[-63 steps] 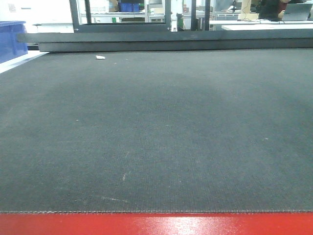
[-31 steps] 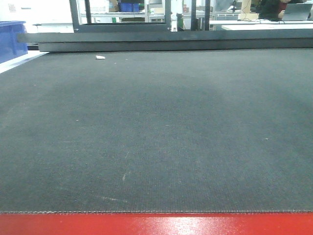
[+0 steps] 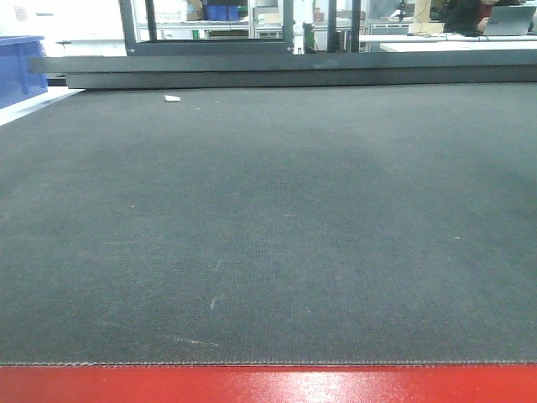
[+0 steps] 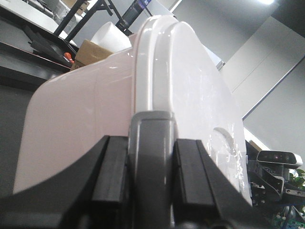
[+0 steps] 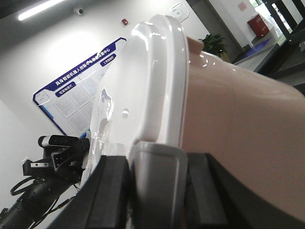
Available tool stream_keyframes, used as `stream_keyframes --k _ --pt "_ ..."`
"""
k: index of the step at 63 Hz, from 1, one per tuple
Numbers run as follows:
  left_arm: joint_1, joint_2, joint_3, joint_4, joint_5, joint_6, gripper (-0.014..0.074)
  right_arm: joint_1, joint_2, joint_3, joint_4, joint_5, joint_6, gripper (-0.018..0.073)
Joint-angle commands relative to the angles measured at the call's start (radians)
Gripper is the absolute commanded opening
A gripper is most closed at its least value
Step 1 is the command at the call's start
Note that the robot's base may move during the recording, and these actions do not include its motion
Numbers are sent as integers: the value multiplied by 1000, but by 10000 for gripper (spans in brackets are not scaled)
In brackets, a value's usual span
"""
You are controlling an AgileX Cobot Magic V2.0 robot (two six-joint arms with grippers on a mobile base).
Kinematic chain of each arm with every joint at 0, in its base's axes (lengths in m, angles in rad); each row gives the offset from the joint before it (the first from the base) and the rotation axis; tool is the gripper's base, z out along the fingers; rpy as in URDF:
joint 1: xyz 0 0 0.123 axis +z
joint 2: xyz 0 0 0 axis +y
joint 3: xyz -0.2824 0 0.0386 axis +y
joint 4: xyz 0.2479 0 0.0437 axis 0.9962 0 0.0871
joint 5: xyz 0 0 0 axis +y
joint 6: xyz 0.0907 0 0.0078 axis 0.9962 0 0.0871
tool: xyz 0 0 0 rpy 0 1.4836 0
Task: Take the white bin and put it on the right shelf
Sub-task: 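Hold the bin raised with both grippers while the base backs away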
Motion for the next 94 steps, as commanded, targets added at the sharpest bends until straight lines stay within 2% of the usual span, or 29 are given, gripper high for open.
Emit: stream_keyframes --k 1,94 --pt "-35 -40 -36 -54 212 17 -86 27 -38 -35 141 241 -10 234" --pt "-35 -40 -38 -54 212 17 -86 27 -38 -35 140 238 -10 234"
